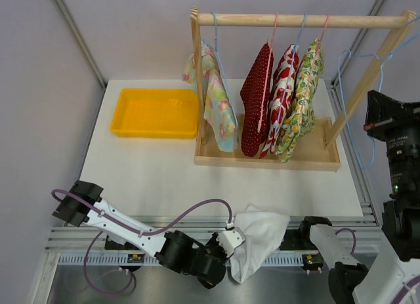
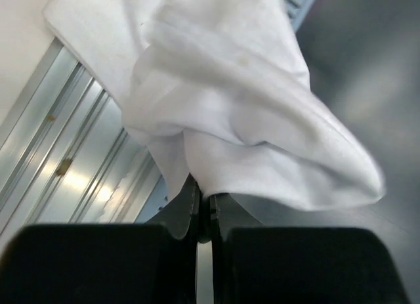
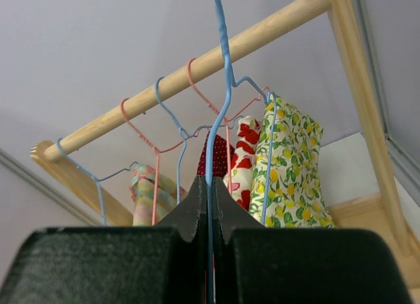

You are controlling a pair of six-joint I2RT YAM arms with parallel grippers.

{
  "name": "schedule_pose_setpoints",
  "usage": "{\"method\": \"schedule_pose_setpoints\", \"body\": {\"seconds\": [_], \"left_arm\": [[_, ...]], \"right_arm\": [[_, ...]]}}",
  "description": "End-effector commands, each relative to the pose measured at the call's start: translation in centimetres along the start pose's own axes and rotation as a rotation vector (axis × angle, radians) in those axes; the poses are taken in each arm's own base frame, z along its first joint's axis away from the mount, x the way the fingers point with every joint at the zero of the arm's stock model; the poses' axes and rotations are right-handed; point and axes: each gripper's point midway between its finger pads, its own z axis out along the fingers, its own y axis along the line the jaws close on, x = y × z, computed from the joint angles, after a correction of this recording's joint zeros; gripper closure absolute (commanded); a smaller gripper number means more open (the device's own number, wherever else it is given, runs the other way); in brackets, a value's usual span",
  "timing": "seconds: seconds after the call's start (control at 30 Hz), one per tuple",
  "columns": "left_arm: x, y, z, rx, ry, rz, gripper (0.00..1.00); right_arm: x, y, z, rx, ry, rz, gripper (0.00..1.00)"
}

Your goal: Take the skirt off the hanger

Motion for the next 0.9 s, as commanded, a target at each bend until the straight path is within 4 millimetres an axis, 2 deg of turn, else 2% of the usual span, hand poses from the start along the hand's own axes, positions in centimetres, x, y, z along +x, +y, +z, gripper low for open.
{"method": "schedule_pose_setpoints", "body": {"seconds": [0.0, 0.07, 0.13, 0.17, 0.2, 0.27, 0.3, 0.33, 0.37, 0.4, 0.43, 0.47, 0.5, 0.53, 0.57, 0.6, 0.63, 0.67, 0.7, 0.73, 0.8, 0.83, 0.87], "left_arm": [[-0.8, 2.4, -0.9, -0.098, -0.058, -0.123, 1.00], [-1.4, 4.3, -2.2, -0.159, -0.086, -0.128, 1.00], [-3.3, 5.5, -3.5, -0.196, -0.140, -0.152, 1.00], [-4.3, 6.8, -4.6, -0.219, -0.154, -0.151, 1.00], [-5.9, 7.0, -5.5, -0.214, -0.182, -0.166, 1.00], [-7.9, 8.5, -6.9, -0.246, -0.215, -0.162, 1.00], [-10.3, 9.4, -8.4, -0.259, -0.255, -0.163, 1.00], [-11.7, 10.4, -9.4, -0.290, -0.285, -0.164, 1.00], [-12.2, 11.8, -10.3, -0.340, -0.279, -0.137, 1.00], [-13.6, 13.9, -11.4, -0.401, -0.294, -0.123, 1.00], [-15.7, 14.6, -13.1, -0.413, -0.335, -0.143, 1.00], [-16.6, 15.6, -13.9, -0.434, -0.350, -0.146, 1.00], [-18.0, 18.0, -15.5, -0.484, -0.381, -0.143, 1.00], [-19.4, 18.4, -16.6, -0.462, -0.409, -0.159, 1.00], [-20.9, 20.4, -18.0, -0.508, -0.448, -0.161, 1.00], [-21.8, 20.8, -19.0, -0.500, -0.473, -0.170, 1.00], [-23.6, 21.3, -20.9, -0.504, -0.526, -0.186, 1.00], [-24.4, 23.2, -22.1, -0.566, -0.535, -0.177, 1.00], [-25.2, 23.5, -22.7, -0.562, -0.542, -0.171, 1.00], [-27.0, 24.7, -24.1, -0.603, -0.572, -0.188, 1.00], [-28.6, 25.8, -25.0, -0.640, -0.575, -0.148, 1.00], [-29.5, 26.3, -23.9, -0.641, -0.549, -0.133, 1.00], [-30.7, 28.2, -25.8, -0.698, -0.578, -0.147, 1.00]], "right_arm": [[-1.4, -0.9, 4.0, 0.037, -0.081, -0.081, 1.00], [-0.7, -1.8, 5.6, 0.065, -0.071, -0.111, 1.00], [-0.1, -2.5, 7.7, 0.083, -0.069, -0.125, 1.00], [0.6, -3.0, 8.7, 0.095, -0.052, -0.139, 1.00], [1.1, -3.3, 10.2, 0.099, -0.047, -0.145, 1.00], [2.4, -4.4, 12.0, 0.126, -0.023, -0.166, 1.00], [3.1, -4.9, 13.4, 0.135, -0.012, -0.172, 1.00], [3.5, -5.2, 14.0, 0.138, -0.009, -0.180, 1.00], [4.3, -5.7, 14.8, 0.145, 0.006, -0.188, 1.00], [5.0, -6.1, 15.9, 0.150, 0.020, -0.195, 1.00], [5.4, -6.3, 16.5, 0.151, 0.030, -0.198, 1.00], [5.9, -6.4, 17.0, 0.149, 0.043, -0.203, 1.00], [6.5, -6.7, 17.5, 0.153, 0.063, -0.205, 1.00], [6.9, -6.9, 17.7, 0.156, 0.074, -0.204, 1.00], [7.2, -7.0, 17.7, 0.159, 0.082, -0.200, 1.00], [7.2, -6.8, 17.5, 0.153, 0.083, -0.196, 1.00], [7.8, -7.1, 17.3, 0.154, 0.098, -0.189, 1.00], [8.1, -7.2, 17.1, 0.156, 0.105, -0.185, 1.00], [8.0, -7.1, 16.4, 0.152, 0.100, -0.177, 1.00], [8.9, -7.6, 16.3, 0.158, 0.122, -0.176, 1.00], [9.1, -7.7, 15.4, 0.158, 0.124, -0.174, 1.00], [9.9, -8.1, 15.2, 0.165, 0.143, -0.175, 1.00], [10.0, -8.2, 14.7, 0.171, 0.147, -0.176, 1.00]]}}
